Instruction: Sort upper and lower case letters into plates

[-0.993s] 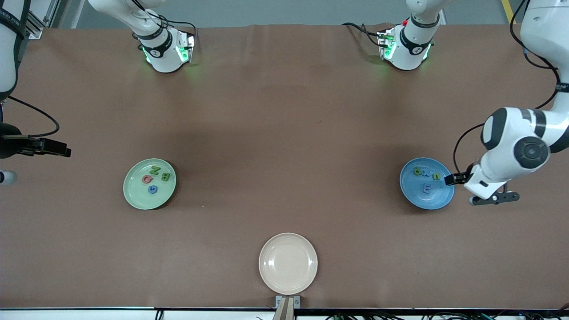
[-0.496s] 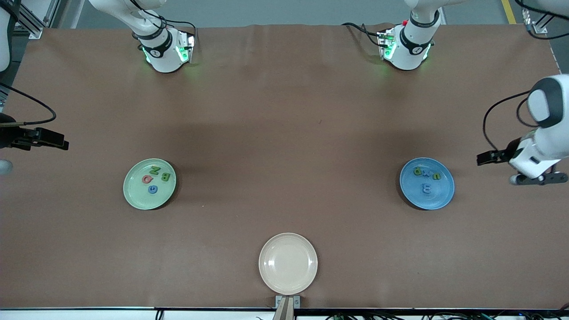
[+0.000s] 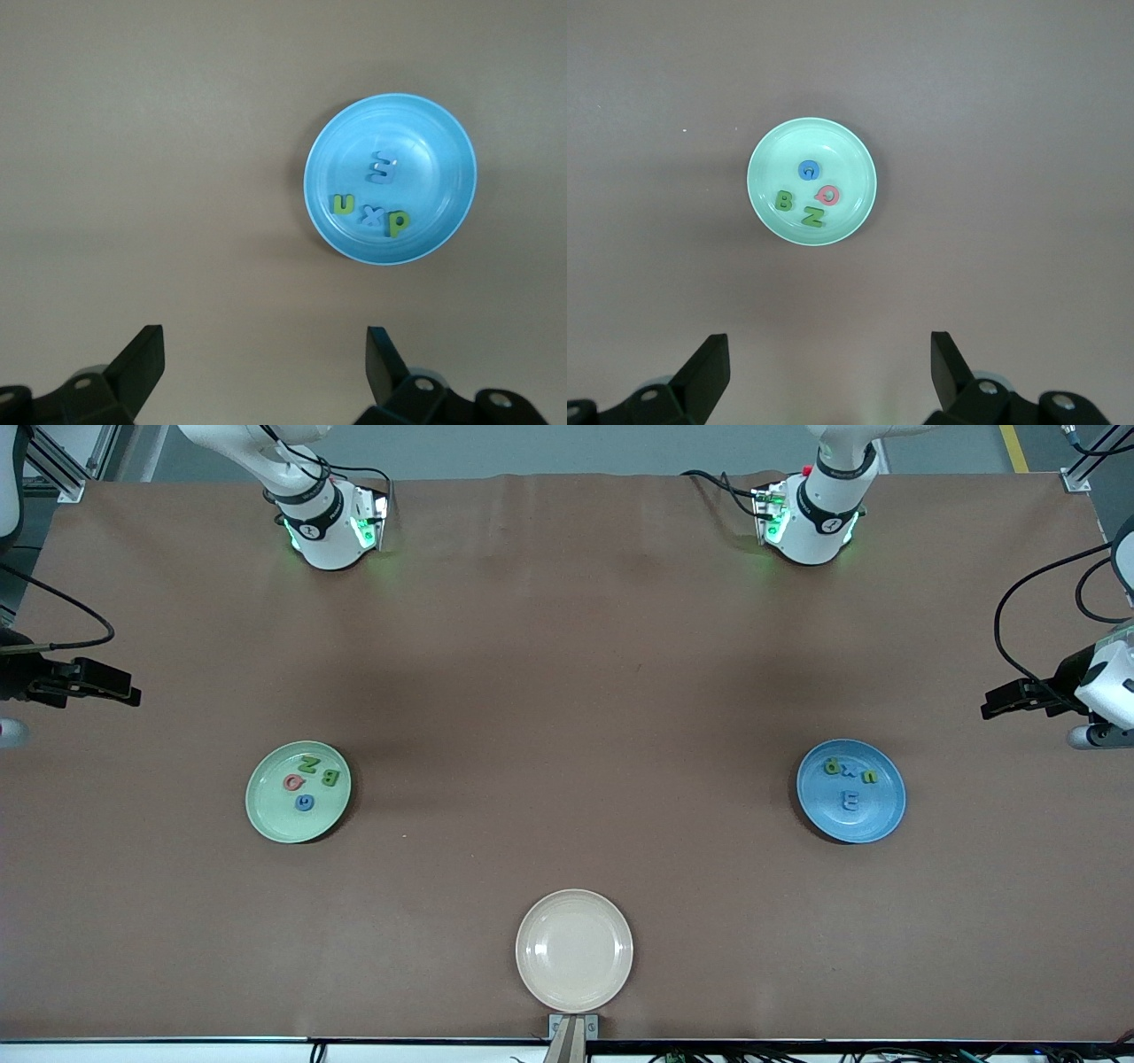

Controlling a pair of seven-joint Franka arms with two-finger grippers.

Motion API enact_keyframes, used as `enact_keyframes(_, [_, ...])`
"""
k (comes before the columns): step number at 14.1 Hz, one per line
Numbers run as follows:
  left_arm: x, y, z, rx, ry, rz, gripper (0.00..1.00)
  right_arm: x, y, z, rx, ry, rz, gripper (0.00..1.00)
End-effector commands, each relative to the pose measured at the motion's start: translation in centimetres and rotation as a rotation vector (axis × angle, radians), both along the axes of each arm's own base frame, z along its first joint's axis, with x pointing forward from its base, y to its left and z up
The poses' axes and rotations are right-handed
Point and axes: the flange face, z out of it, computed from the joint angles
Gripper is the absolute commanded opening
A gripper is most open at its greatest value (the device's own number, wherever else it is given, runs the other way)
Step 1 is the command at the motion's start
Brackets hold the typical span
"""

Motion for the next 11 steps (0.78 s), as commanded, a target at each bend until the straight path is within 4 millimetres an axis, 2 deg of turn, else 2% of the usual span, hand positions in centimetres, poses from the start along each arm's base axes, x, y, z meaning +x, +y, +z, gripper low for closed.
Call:
enact_keyframes(1, [0.0, -0.1, 2.6, -0.031, -0.041, -0.002, 1.00, -2.1, 0.8, 0.3, -0.018, -0.036, 0.021, 1.00])
enact_keyframes(4, [0.8, -0.5, 5.1, -0.025, -0.081, -0.009, 1.00, -2.4, 1.1, 0.6, -0.017, -0.042, 0.027, 1.00])
enact_keyframes(6, [0.8, -0.7, 5.3, -0.025, -0.082, -0.015, 1.00, -2.8, 1.1, 1.3, -0.017, -0.050, 0.027, 1.00])
enact_keyframes(8, [1.1, -1.1, 6.5, -0.023, -0.101, -0.021, 1.00, -3.4, 1.0, 2.4, -0.017, -0.064, 0.025, 1.00])
enact_keyframes(11, [1.4, -2.3, 10.1, -0.023, -0.110, -0.034, 1.00, -4.0, 1.3, 3.3, -0.016, -0.073, 0.031, 1.00])
